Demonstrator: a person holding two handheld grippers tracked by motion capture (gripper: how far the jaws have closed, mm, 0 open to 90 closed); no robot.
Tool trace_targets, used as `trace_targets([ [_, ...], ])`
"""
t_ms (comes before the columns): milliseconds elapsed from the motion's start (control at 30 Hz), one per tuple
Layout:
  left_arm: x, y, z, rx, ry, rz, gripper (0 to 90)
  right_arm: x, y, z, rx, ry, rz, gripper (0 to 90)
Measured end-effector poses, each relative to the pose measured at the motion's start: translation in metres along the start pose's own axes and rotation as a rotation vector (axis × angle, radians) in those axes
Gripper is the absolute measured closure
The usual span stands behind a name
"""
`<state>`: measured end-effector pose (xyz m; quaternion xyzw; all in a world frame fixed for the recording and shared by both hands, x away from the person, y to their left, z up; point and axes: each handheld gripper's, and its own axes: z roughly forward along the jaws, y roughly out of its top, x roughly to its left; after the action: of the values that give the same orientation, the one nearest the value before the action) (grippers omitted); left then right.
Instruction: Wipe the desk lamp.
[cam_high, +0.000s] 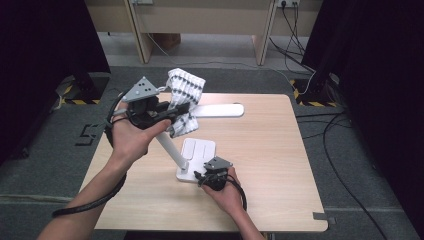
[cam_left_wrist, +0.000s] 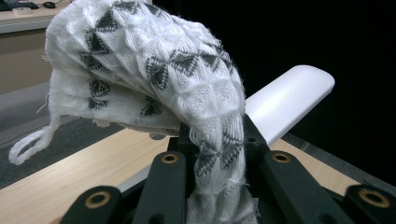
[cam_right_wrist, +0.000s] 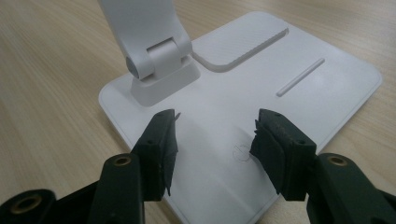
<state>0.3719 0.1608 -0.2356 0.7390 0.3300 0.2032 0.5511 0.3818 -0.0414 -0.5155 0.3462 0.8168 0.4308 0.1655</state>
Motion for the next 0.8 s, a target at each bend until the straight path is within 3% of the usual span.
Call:
trace_targets([
  [800, -0.018, 0.008, 0.018, -0.010, -0.034, 0.010, 76.3, 0.000, 0.000, 0.000, -0.001, -0.001, -0.003, 48.8],
])
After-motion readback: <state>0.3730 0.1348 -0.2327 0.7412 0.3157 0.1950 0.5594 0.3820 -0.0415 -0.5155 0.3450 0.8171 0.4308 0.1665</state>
